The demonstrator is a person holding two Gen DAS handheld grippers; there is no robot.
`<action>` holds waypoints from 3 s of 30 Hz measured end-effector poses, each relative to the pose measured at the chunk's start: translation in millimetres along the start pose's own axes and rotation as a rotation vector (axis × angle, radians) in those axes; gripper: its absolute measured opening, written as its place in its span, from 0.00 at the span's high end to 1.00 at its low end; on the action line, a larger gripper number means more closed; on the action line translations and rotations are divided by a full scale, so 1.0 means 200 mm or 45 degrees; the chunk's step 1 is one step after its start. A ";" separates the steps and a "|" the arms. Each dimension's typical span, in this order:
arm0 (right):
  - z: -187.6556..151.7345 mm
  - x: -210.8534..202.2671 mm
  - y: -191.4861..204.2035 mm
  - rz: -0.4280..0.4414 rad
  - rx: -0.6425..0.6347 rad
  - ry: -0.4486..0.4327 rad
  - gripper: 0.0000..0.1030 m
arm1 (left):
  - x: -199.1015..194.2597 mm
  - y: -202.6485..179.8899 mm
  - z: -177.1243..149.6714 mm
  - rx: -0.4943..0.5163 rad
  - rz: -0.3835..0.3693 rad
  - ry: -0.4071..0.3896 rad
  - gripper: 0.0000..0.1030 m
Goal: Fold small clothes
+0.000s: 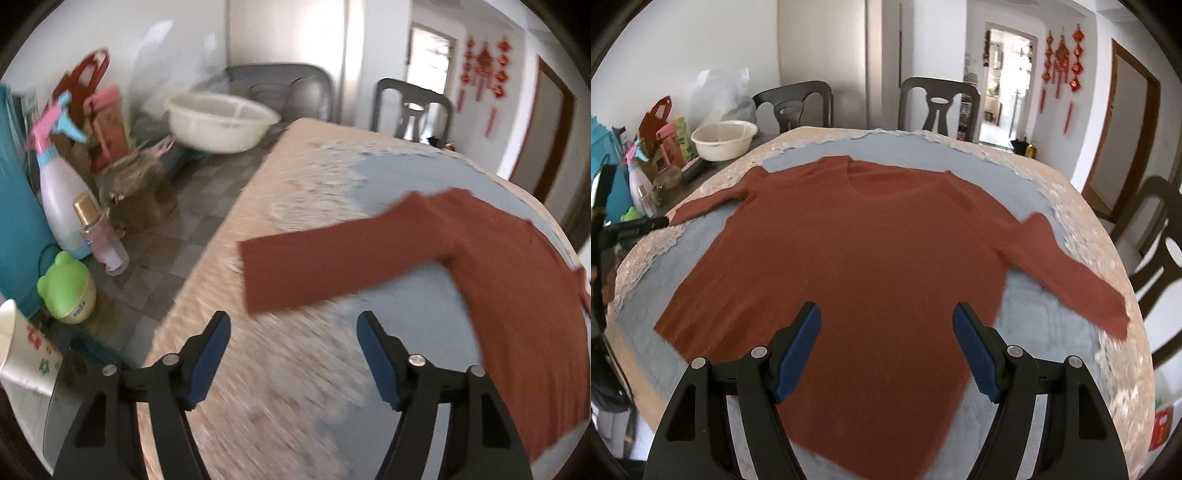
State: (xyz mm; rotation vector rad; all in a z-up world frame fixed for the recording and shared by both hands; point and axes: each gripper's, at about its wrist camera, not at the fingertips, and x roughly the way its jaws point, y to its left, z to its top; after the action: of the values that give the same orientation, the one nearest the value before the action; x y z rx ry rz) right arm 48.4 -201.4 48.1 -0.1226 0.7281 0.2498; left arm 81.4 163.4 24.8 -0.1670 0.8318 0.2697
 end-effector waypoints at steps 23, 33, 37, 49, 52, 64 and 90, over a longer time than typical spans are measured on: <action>0.00 0.15 0.05 0.057 0.001 0.059 0.28 | 0.10 0.08 0.17 -0.021 -0.172 -0.019 0.92; -0.02 0.15 0.02 0.068 0.026 0.054 0.28 | -0.05 -0.16 0.41 0.139 -0.143 -0.074 0.92; -0.03 0.16 -0.01 0.066 0.048 0.062 0.28 | -0.08 -0.26 0.46 0.134 -0.228 -0.077 0.92; -0.04 0.13 -0.10 0.047 0.094 0.062 0.28 | -0.06 -1.11 0.53 0.321 -0.672 0.002 0.96; -0.04 0.10 -0.12 0.030 0.099 0.060 0.28 | -0.10 -1.09 0.49 0.311 -0.731 -0.029 0.95; 0.20 0.15 0.13 0.271 0.033 -0.003 0.44 | -0.16 -0.30 0.29 0.133 -0.351 -0.144 0.68; 0.75 0.88 0.81 0.580 -0.062 0.220 0.96 | -0.24 0.07 0.08 0.048 -0.390 -0.189 0.60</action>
State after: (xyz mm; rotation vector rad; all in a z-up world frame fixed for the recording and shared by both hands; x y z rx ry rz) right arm 227.7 16.6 38.1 -0.0224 0.9178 0.6982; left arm 58.5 173.1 70.5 -0.2334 0.6531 -0.0216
